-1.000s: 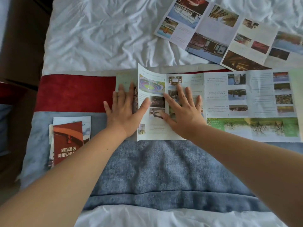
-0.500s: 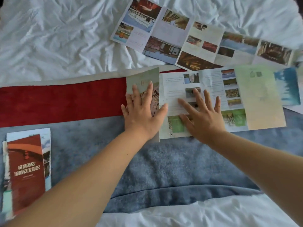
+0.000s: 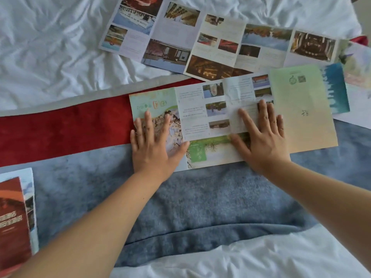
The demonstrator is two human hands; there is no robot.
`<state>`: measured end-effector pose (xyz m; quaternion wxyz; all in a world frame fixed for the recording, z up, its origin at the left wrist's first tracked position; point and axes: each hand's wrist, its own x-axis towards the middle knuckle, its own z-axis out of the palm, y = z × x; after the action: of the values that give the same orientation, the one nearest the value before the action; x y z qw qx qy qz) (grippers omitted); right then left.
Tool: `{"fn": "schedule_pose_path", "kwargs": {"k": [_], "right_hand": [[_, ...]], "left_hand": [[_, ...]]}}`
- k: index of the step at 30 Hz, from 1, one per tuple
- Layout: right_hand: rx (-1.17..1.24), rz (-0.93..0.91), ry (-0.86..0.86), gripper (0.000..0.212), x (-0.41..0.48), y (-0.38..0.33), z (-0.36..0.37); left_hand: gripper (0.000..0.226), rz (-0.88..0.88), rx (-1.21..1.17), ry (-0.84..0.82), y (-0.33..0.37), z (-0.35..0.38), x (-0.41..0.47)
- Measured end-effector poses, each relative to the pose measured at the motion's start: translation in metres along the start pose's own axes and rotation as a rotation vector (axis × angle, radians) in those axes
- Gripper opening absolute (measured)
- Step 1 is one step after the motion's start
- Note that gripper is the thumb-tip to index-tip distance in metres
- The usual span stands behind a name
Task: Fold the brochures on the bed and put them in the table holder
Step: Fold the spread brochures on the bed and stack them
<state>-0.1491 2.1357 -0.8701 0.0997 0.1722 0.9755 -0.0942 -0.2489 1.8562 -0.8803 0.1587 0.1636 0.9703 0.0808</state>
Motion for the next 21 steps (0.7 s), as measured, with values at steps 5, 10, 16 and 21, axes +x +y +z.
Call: {"fn": "schedule_pose_path", "kwargs": {"k": [5,10,16,21], "right_hand": [[0.016,0.002,0.012,0.073,0.001,0.010,0.007],[0.044,0.001,0.036,0.072,0.002,0.011,0.014],[0.062,-0.012,0.050,0.073,0.002,0.012,0.014],[0.115,-0.053,0.029,0.071,0.001,0.017,0.006]], "left_hand": [[0.093,-0.025,-0.127,0.016,0.007,-0.001,0.000],[0.099,-0.049,-0.365,0.095,0.018,-0.006,-0.002],[0.100,-0.017,-0.520,0.110,0.042,-0.012,-0.009],[0.099,0.036,-0.560,0.074,0.081,-0.023,-0.008]]}}
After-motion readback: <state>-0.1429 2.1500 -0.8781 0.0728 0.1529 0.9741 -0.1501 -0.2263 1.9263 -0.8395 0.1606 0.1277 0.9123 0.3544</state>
